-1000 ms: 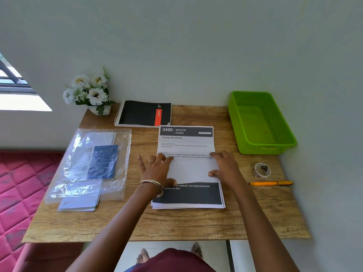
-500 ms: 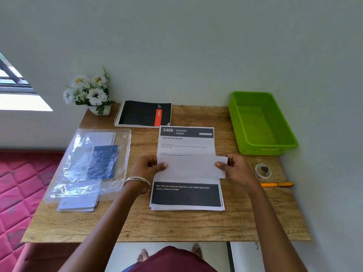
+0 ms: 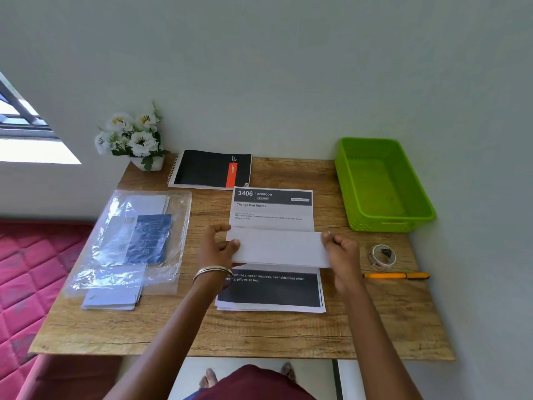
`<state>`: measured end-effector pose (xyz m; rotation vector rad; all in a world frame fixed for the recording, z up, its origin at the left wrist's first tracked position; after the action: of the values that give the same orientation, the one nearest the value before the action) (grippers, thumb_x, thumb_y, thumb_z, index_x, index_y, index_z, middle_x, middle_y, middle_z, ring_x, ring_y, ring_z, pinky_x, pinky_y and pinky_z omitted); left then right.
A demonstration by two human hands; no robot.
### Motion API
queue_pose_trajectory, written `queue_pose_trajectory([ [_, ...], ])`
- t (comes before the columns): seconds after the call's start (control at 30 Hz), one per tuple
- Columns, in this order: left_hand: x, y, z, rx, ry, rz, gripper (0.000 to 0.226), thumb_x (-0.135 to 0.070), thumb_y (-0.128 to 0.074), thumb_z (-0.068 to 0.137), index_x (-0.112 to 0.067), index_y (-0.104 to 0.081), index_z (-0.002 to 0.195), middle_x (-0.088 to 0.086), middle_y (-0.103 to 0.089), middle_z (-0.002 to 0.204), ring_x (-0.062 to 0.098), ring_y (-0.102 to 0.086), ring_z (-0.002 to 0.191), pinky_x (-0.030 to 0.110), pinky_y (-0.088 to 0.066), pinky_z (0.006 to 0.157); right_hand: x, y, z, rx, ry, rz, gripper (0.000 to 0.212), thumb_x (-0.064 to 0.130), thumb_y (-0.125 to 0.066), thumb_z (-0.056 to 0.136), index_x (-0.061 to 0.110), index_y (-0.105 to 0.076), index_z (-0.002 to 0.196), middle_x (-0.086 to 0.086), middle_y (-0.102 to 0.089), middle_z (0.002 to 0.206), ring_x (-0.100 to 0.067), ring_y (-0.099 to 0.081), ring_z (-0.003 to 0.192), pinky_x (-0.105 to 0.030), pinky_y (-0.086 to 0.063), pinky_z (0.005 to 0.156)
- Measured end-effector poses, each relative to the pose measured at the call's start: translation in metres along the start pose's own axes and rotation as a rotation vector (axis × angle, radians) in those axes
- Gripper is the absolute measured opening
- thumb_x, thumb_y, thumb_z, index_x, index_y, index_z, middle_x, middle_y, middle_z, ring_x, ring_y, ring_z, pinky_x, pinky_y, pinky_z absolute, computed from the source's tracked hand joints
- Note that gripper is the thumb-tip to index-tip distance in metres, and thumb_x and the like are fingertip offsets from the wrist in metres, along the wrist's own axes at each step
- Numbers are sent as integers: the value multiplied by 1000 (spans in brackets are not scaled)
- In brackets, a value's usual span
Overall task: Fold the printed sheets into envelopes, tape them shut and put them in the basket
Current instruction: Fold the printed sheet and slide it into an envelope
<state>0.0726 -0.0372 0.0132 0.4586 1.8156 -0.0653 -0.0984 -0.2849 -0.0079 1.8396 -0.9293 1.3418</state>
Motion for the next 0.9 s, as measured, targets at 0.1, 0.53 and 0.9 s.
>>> queue_pose_trajectory([
  [0.1, -7, 4, 1, -50, -106, 99, 23, -2, -59, 87, -21, -56, 100, 7, -67, 89, 22, -66, 78, 36, -58, 54, 3, -3, -1, 21, 47, -110, 20, 19, -67, 88, 17, -66, 67, -2, -67, 75, -13, -56, 73, -33, -47, 68],
  [0.53, 6, 8, -2, -25, -185, 646, 48, -11, -72, 77, -20, -59, 122, 4, -54, 125, 18, -51, 103, 30, -42, 92, 21, -21, -3, 83, 459, -560, 14, 7, -69, 82, 3, -71, 95, -8, -70, 94, -17, -63, 83, -28, -50, 78],
  [0.9, -3, 52, -20, -199, -238, 520, 27, -13, -70, 79, -20, -67, 105, -1, -51, 120, 13, -56, 91, 14, -43, 72, 45, -38, -22, 7, 578, -612, 13, 8, -61, 89, 4, -69, 98, -11, -68, 90, -21, -61, 78, -30, -49, 67],
])
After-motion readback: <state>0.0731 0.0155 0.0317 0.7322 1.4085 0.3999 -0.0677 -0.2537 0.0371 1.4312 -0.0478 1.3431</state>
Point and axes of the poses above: each hand's wrist, its own z-axis towards the middle knuckle, its own y-axis out of the back of the hand, x = y × z, the point moved 9 cm from there along z, towards the middle knuckle
